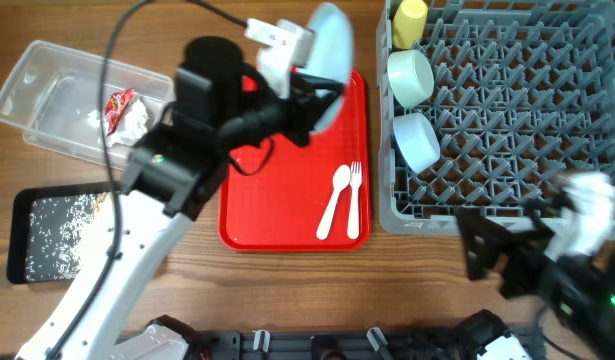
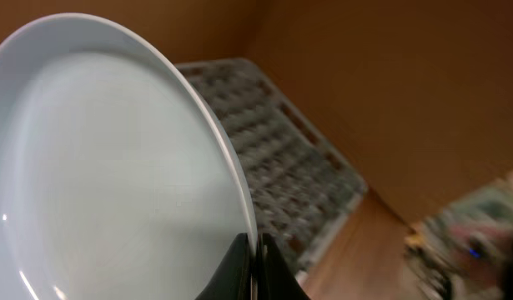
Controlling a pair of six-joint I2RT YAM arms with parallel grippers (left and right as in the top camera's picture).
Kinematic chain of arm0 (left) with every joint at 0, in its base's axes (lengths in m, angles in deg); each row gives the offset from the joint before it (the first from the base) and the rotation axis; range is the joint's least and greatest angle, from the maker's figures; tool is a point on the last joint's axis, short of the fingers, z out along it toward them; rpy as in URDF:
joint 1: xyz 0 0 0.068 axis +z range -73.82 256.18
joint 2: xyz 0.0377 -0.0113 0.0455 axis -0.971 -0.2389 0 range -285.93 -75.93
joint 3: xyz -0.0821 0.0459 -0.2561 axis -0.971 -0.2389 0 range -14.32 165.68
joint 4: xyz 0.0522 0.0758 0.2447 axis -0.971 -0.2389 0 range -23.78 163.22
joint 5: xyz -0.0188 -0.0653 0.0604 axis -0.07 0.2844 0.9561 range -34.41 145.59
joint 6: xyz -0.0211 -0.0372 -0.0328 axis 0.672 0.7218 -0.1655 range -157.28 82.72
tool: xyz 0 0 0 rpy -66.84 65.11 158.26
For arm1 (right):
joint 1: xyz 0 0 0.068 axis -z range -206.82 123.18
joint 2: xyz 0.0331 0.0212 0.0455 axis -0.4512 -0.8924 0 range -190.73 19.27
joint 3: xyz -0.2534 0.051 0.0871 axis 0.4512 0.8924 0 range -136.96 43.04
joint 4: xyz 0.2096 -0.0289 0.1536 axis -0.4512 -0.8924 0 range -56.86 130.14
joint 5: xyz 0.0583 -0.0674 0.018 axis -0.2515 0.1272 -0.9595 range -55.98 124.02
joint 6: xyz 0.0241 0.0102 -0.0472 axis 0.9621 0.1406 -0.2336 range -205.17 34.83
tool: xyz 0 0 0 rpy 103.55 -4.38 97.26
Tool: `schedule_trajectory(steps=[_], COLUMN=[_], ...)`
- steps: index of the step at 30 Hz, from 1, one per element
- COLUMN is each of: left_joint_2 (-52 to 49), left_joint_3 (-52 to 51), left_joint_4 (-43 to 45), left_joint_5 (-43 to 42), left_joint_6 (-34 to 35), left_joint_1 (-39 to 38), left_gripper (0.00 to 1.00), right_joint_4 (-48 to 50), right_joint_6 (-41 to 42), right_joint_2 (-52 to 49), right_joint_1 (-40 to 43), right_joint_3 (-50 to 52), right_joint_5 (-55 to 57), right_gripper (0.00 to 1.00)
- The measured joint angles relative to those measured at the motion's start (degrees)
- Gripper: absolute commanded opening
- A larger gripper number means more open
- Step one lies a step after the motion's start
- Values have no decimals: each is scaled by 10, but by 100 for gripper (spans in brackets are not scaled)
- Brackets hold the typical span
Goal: Sort waste into correct bins and load items into the dishwasher rack
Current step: 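Carry the plate right over the rack with the left gripper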
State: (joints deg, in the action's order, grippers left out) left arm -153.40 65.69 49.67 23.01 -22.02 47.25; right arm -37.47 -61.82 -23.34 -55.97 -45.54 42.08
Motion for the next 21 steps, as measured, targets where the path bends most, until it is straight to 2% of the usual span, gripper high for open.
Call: schedule_trajectory(steps=[6,13,17,21], left_joint_2=[-62,-133,-147,-148], left_joint_3=[0,0,0,0], left_joint_4=[83,162,165,169], left_joint_5=[-39,-43,-7,71], left_joint_6=[65,145,195,250], left_joint_1=[-74,-155,-200,-254], left_gripper=[4,4,4,4], right_joint_4=[-56,-116,-138,-146], right_joint_6=[0,0,0,0], right_joint_2=[1,1,1,1], right_joint_1=[0,0,0,0], right_joint_3=[-110,-188,-214,-239], right_joint_5=[37,82,97,103], right_gripper=[100,100,100,100])
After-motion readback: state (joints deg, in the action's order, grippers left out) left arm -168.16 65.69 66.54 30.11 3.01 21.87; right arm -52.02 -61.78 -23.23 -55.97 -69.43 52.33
